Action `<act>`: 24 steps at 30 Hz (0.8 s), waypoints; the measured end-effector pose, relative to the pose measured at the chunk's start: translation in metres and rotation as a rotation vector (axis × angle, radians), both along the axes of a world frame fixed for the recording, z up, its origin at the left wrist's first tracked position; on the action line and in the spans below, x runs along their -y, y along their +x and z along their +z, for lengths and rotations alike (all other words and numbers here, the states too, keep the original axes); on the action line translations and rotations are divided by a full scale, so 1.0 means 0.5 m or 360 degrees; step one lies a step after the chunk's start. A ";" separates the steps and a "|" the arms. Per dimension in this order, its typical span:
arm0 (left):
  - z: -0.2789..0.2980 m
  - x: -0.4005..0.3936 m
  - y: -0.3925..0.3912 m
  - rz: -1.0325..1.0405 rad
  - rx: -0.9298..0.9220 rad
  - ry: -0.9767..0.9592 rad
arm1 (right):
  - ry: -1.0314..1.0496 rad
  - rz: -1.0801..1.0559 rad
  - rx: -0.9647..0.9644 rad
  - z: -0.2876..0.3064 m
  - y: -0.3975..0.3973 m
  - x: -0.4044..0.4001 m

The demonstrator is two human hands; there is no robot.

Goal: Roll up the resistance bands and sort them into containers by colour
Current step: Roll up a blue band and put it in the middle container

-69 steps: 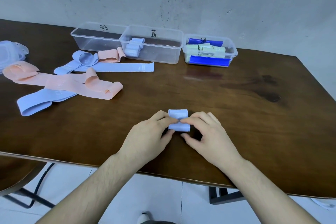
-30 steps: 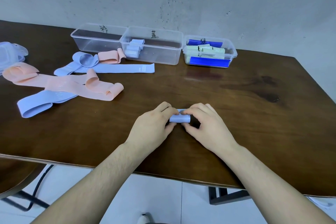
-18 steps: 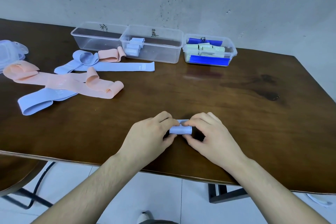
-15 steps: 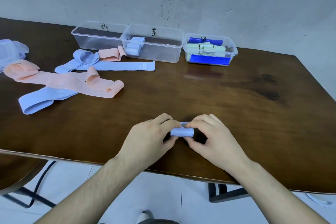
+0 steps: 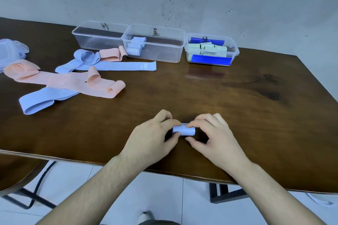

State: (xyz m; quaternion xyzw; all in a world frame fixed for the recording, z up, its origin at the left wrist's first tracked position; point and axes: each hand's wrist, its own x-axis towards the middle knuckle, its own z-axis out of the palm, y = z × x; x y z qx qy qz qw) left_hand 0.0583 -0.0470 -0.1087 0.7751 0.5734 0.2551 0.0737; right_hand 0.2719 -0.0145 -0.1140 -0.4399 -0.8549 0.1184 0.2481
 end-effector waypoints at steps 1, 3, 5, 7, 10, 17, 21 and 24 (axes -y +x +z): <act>0.000 -0.002 0.000 0.0012 0.0002 -0.0014 | 0.0008 -0.0011 -0.0010 0.000 -0.001 -0.004; -0.002 -0.003 0.000 0.0030 -0.0014 -0.0022 | 0.0018 -0.0015 -0.0028 0.000 -0.004 -0.010; -0.005 -0.005 -0.001 0.0022 -0.0049 -0.0032 | 0.0004 -0.0022 -0.0036 0.002 -0.005 -0.015; -0.009 -0.009 0.001 0.0005 -0.0053 -0.0040 | -0.0012 -0.0037 -0.0024 0.005 -0.007 -0.021; -0.008 -0.019 0.002 0.0020 0.0009 -0.0025 | -0.0041 -0.0035 0.0015 0.006 -0.008 -0.026; 0.000 -0.039 0.005 -0.0019 0.0075 -0.0096 | -0.0151 -0.0033 -0.0009 0.006 -0.014 -0.036; 0.016 -0.042 0.004 0.0071 0.0552 -0.0320 | -0.0325 -0.0069 -0.0199 0.020 -0.023 -0.043; 0.032 -0.049 0.011 0.0167 0.1043 -0.0444 | -0.0541 -0.0071 -0.0409 0.037 -0.042 -0.048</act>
